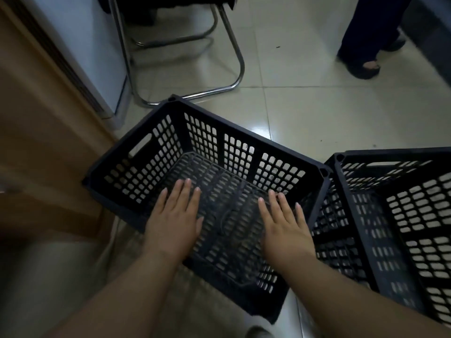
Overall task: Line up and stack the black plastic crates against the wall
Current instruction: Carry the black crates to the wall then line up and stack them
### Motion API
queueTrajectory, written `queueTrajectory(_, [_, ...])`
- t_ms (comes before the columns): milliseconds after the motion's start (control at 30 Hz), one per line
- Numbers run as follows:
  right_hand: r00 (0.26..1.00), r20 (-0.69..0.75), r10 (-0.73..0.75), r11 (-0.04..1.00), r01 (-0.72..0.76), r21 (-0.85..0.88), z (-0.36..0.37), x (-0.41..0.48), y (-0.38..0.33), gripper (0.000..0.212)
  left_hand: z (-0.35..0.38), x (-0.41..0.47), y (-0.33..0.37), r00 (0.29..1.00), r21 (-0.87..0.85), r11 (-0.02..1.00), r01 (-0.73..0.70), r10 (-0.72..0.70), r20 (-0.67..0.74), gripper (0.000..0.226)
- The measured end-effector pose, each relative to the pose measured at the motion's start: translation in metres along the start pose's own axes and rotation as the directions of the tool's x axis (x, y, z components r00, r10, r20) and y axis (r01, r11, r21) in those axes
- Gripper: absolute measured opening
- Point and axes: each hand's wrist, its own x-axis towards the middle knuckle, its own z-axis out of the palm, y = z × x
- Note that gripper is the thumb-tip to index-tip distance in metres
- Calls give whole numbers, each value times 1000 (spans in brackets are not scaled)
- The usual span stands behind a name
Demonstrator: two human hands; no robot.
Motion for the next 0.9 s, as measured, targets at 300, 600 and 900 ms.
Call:
queueTrajectory(300, [999,31,-13,998,15,-61,33,25,25,70,45,20,4,986,14,997,-70,68,150,69])
queueTrajectory(600, [995,12,-101,970,101,-220,37,8,33,57,59,-34,28,981,-75,996,40,-25,194,72])
queueTrajectory(900, [997,46,-54,947,66,-314,68,-61,44,57,90,-157,110,968,-295,945,139,-67,243,72])
